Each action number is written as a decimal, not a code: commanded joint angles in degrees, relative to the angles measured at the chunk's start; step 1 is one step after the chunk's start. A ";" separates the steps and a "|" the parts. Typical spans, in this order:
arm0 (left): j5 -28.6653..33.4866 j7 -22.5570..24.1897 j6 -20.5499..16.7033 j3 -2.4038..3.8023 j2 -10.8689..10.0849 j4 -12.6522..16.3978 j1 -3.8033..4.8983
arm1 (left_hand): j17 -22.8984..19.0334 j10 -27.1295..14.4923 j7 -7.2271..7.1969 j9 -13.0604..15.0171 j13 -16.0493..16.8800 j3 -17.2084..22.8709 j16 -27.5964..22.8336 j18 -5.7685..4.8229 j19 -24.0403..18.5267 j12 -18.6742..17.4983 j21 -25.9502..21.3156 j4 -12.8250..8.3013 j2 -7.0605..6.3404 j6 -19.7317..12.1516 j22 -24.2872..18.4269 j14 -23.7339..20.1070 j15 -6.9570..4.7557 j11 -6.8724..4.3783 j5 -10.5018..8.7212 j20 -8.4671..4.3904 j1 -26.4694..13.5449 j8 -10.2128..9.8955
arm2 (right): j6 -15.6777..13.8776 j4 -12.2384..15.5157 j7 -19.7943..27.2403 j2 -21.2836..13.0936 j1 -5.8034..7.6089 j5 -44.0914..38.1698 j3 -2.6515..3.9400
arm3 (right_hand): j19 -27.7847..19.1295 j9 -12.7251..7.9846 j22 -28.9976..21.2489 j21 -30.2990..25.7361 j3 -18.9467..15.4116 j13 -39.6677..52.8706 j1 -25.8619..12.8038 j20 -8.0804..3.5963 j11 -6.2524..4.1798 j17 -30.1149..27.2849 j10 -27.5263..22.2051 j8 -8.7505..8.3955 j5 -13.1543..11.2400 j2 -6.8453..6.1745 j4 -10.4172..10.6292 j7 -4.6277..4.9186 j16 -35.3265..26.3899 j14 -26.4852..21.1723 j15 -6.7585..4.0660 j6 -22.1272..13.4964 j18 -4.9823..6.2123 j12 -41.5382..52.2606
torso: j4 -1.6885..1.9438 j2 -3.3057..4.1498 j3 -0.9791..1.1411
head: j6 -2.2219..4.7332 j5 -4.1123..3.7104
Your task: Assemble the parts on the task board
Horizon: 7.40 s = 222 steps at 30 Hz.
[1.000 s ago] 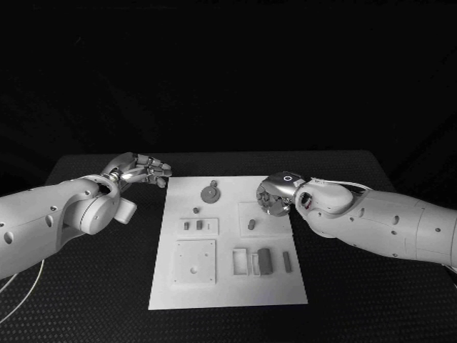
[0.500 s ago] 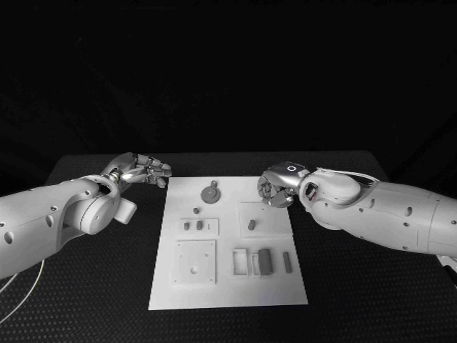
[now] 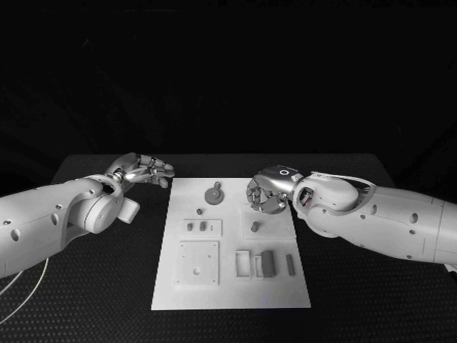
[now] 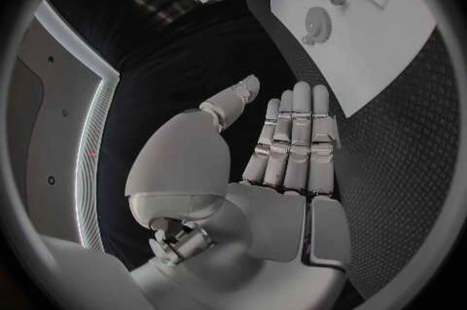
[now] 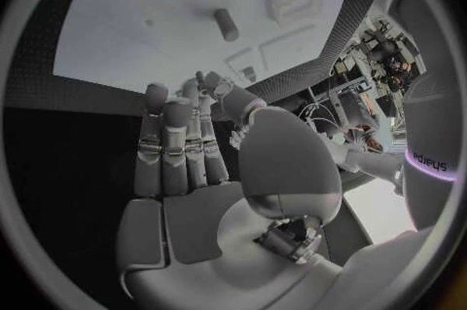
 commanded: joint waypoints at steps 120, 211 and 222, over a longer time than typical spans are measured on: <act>2.32 0.58 -0.44 0.04 2.30 -2.08 0.42 | 0.66 -0.31 -0.03 0.01 -0.10 -0.35 -0.85 1.06 0.48 -0.38 -0.82 0.50 0.01 -0.44 -0.14 0.40 -0.04 -0.13 0.18 0.12 -0.56 0.21 | 4.02 -3.96 0.74 15.03 -6.60 -2.21 -4.19 | 0.09 0.61 1.14 0.22 0.20 1.11 0.04 0.05 0.40 -0.32 -0.28 -0.02 0.12 0.88 -0.05 0.24 0.23 -0.52 -0.15 -0.45 0.52 -0.78 | -0.41 -0.80 -0.41 | -3.14 9.47; 2.43 1.00 -0.62 0.03 2.15 -3.27 0.57 | 1.07 -0.29 -0.03 0.02 -0.13 -0.44 -1.19 1.05 0.54 -0.44 -1.08 0.53 -0.13 -0.50 -0.11 0.42 -0.02 -0.12 0.15 0.12 -0.46 0.32 | 8.86 0.34 0.61 -0.11 2.24 2.64 -3.40 | -5.09 -1.09 1.25 2.71 -5.61 3.57 -10.90 1.45 4.69 -2.13 -9.69 -4.34 0.12 -9.25 2.55 1.81 2.59 -6.67 4.06 -11.93 0.52 -7.93 | -0.51 -0.76 -0.24 | -2.42 8.59; 2.43 1.06 -0.43 0.03 2.16 -3.15 0.56 | 1.11 -0.28 -0.03 0.02 -0.13 -0.45 -1.22 1.04 0.56 -0.44 -1.10 0.55 -0.11 -0.50 -0.10 0.43 -0.02 -0.13 0.15 0.12 -0.46 0.34 | 9.58 -1.33 0.65 1.21 0.73 1.16 -4.27 | -4.99 -0.80 1.24 3.16 -6.19 4.26 -8.82 1.42 4.44 -2.54 -9.07 -3.81 0.11 -6.03 0.43 2.13 3.13 -6.33 3.83 -11.73 0.51 -7.73 | -0.36 -0.76 -0.33 | -2.65 8.16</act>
